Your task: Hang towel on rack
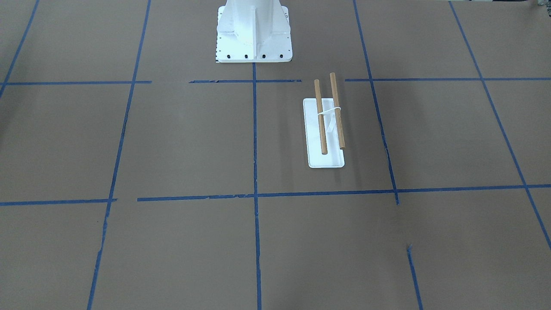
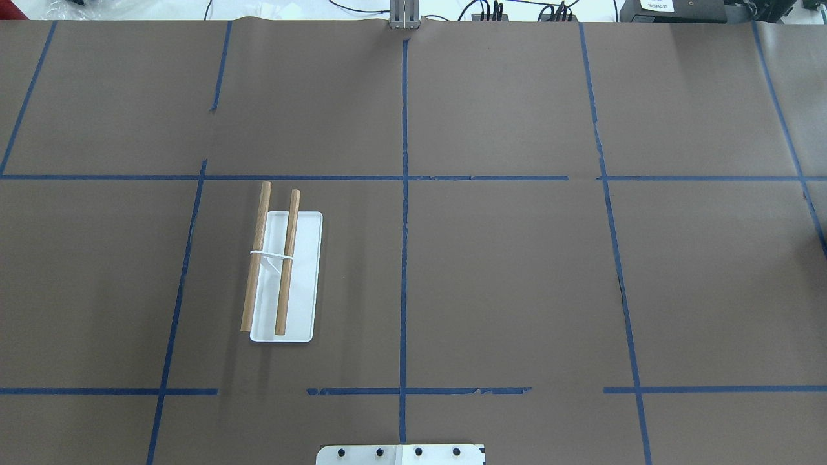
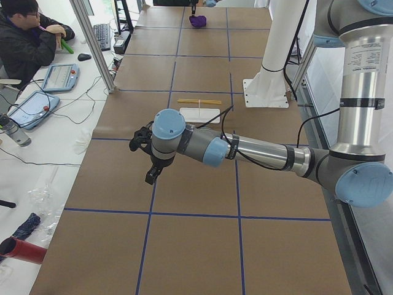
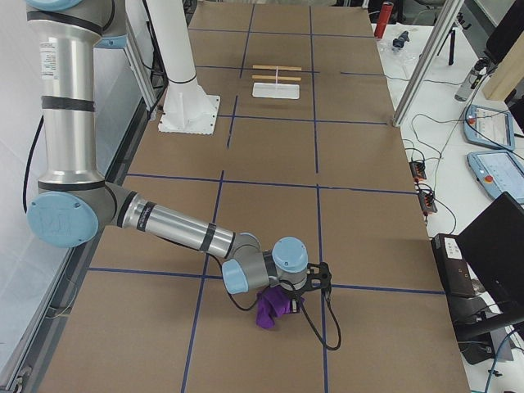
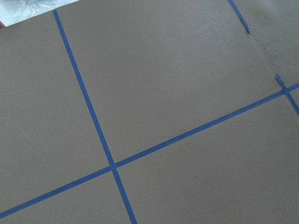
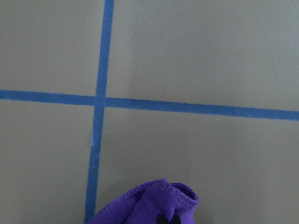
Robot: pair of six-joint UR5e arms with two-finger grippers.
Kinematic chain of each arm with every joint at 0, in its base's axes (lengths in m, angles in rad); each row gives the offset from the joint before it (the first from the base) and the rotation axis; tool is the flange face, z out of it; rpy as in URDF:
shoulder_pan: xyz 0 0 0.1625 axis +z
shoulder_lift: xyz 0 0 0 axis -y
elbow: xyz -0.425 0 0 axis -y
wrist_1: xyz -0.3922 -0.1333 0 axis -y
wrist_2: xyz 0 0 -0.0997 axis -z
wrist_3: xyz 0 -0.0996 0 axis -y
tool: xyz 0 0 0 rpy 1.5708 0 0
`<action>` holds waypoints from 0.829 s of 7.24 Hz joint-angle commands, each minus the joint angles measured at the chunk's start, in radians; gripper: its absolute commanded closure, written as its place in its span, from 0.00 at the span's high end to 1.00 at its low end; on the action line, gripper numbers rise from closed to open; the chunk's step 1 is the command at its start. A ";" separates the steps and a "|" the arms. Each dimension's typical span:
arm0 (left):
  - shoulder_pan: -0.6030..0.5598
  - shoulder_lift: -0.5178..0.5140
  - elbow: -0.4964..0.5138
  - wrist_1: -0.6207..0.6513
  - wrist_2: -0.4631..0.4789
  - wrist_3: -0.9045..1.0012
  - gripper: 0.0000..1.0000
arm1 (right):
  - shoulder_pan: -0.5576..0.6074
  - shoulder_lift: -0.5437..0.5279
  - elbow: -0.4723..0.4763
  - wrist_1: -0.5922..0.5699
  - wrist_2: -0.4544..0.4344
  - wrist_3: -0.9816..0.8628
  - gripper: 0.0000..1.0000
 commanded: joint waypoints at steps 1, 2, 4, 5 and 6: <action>0.000 0.001 -0.008 0.002 0.000 -0.002 1.00 | 0.026 0.004 0.094 -0.027 0.051 0.008 0.00; 0.000 0.000 -0.010 0.002 0.000 -0.003 1.00 | 0.028 0.012 0.193 -0.134 0.064 0.010 0.00; 0.000 -0.006 -0.048 -0.001 -0.002 -0.116 1.00 | 0.018 0.078 0.406 -0.417 0.065 0.013 0.00; 0.007 -0.026 -0.064 -0.006 -0.002 -0.162 1.00 | -0.004 0.111 0.450 -0.448 0.082 0.050 0.00; 0.026 -0.053 -0.065 -0.007 -0.002 -0.208 1.00 | -0.068 0.150 0.500 -0.446 0.091 0.167 0.00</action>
